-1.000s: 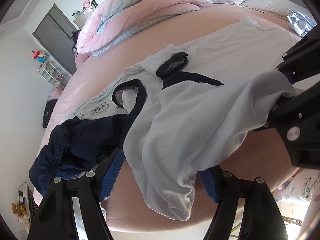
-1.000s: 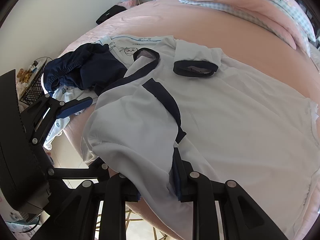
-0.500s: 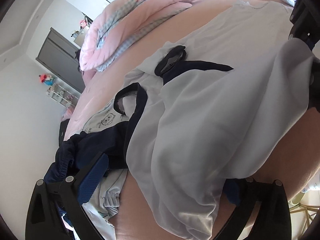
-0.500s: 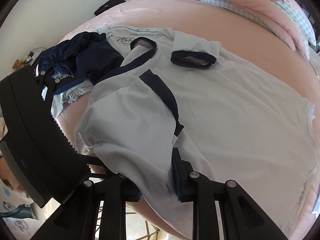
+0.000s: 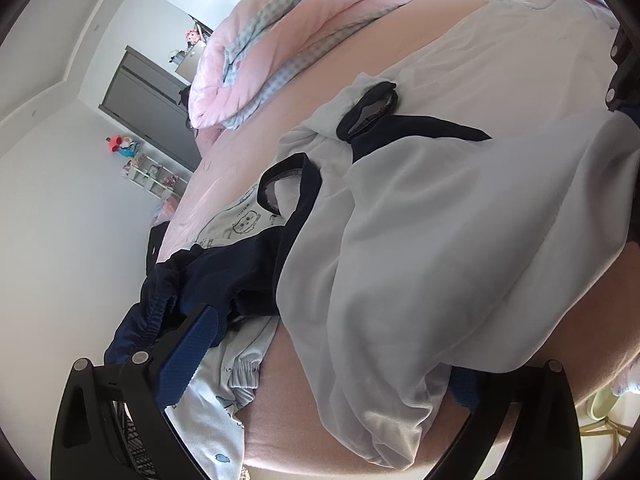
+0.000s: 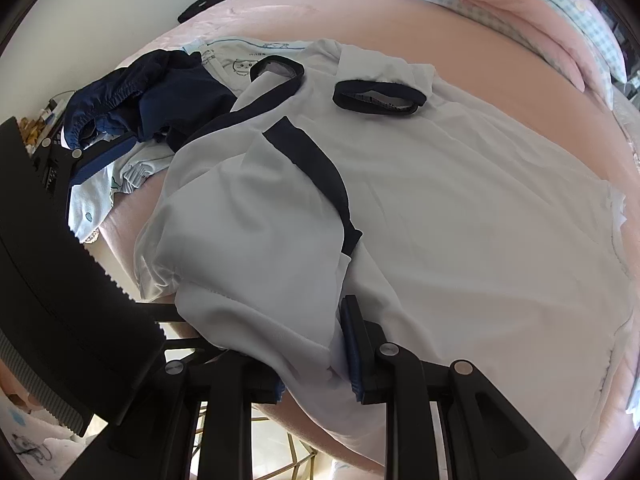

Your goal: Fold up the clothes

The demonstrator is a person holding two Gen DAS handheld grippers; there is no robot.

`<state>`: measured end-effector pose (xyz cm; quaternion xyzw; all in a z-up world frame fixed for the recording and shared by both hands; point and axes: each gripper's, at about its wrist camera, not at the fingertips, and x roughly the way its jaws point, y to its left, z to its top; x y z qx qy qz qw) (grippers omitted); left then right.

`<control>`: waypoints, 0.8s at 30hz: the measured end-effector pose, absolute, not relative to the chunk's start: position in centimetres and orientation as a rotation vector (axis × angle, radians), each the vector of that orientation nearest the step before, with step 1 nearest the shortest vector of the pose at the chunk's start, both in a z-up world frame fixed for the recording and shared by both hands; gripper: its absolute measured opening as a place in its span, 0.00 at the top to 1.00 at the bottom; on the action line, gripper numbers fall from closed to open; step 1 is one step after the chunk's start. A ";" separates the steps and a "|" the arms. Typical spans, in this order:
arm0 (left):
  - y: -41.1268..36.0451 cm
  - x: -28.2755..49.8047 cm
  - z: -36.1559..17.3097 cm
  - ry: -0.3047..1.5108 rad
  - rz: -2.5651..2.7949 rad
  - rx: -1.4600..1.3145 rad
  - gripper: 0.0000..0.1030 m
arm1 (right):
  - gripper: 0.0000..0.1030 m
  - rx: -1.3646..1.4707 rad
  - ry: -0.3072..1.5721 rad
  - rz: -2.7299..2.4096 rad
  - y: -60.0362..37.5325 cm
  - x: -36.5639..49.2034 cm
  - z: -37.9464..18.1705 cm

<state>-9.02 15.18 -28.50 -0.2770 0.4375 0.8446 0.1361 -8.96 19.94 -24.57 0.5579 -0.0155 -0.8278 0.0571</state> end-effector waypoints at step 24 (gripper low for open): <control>15.6 -7.7 -30.4 1.558 2.277 -0.637 0.52 | 0.78 1.712 -0.145 -2.536 22.0 -8.4 -24.4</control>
